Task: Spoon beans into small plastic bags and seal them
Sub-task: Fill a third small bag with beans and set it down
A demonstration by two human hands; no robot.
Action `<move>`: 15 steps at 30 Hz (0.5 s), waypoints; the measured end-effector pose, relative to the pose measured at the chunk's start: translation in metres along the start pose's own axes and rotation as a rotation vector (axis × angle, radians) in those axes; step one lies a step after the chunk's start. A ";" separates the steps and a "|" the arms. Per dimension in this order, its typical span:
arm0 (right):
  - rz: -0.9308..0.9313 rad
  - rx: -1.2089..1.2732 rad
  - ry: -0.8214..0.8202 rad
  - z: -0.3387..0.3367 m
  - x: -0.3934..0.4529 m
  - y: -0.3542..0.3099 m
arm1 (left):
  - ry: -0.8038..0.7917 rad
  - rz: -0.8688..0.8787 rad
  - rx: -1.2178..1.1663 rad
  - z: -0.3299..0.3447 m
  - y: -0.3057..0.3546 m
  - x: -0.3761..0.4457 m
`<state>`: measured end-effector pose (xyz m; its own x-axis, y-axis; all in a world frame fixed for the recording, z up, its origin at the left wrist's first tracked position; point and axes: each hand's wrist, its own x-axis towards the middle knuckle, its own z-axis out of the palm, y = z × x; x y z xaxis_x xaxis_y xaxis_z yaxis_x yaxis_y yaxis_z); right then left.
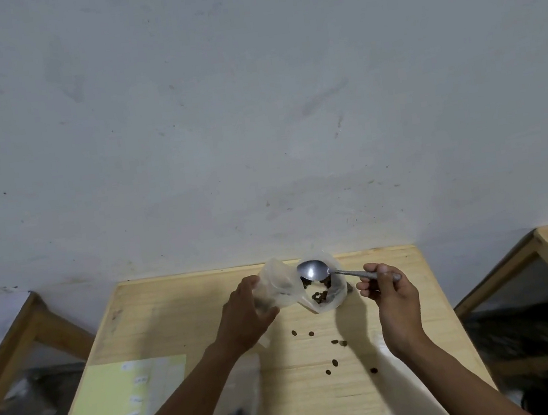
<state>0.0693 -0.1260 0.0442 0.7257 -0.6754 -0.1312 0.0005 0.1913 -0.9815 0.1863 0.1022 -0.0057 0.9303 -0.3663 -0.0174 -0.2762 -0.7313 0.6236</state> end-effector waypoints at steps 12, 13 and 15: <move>0.313 -0.212 -0.095 -0.033 0.000 0.059 | 0.022 -0.098 -0.160 -0.001 -0.010 -0.020; 0.332 -0.220 -0.101 -0.034 0.000 0.062 | 0.019 -0.098 -0.166 0.000 -0.009 -0.020; 0.353 -0.236 -0.111 -0.034 0.001 0.064 | 0.008 -0.099 -0.174 0.001 -0.007 -0.023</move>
<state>0.0467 -0.1383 -0.0233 0.7227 -0.5144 -0.4616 -0.4092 0.2197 -0.8856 0.1670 0.1152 -0.0108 0.9530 -0.2924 -0.0799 -0.1379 -0.6529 0.7448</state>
